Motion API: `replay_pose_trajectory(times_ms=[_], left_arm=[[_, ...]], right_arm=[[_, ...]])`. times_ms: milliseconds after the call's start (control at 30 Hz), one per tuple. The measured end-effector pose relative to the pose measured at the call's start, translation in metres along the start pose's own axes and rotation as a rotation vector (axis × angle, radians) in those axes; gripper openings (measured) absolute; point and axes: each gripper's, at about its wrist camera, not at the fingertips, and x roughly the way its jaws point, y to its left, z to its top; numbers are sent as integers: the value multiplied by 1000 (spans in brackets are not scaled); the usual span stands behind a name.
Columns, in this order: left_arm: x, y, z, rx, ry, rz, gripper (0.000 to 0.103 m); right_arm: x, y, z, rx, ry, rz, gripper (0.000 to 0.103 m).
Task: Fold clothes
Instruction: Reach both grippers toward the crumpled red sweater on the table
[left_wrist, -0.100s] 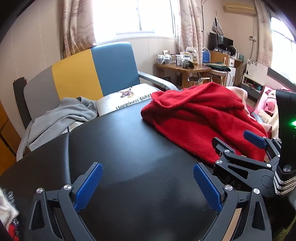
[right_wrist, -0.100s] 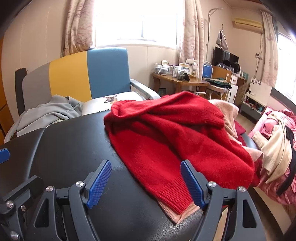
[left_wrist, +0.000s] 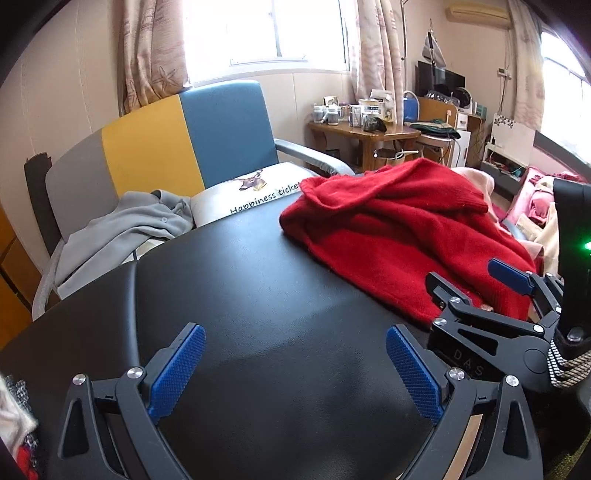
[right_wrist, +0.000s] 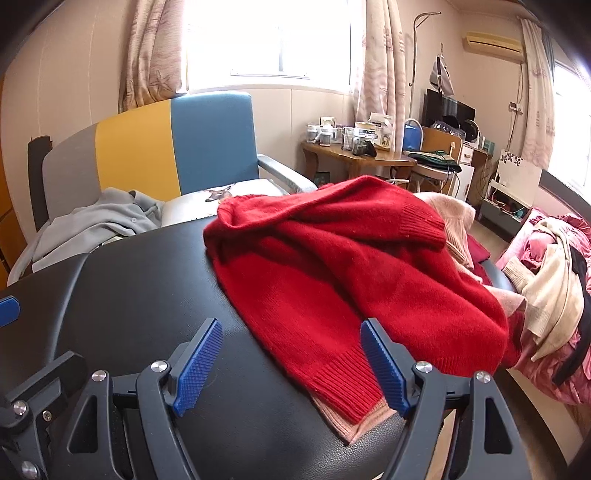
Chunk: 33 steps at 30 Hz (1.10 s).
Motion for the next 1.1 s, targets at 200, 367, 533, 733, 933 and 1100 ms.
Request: replay_pose_trajectory(times_ms=[200,367,533,733,933,1100], left_arm=[[14,-2,-11,8,36,4,100],[43,22,-46,-9,116,-24,102],[74,53,-86,-90,211,-47,102],[94,86,-109,-222,210,-168,103],[95,77,-117,-158,135,-136,103],[96,80,-115,-177,111,-139,103]], right_arm=[[3,2,-15,4,30,30,79],[10,-7,-38,36,72,150,79],[15,-38,-43,128,57,234,70],[33,-49,8,59,5,190,64],[93,-22,69,-50,63,252,64],[168,-29,95,351,159,516,64]])
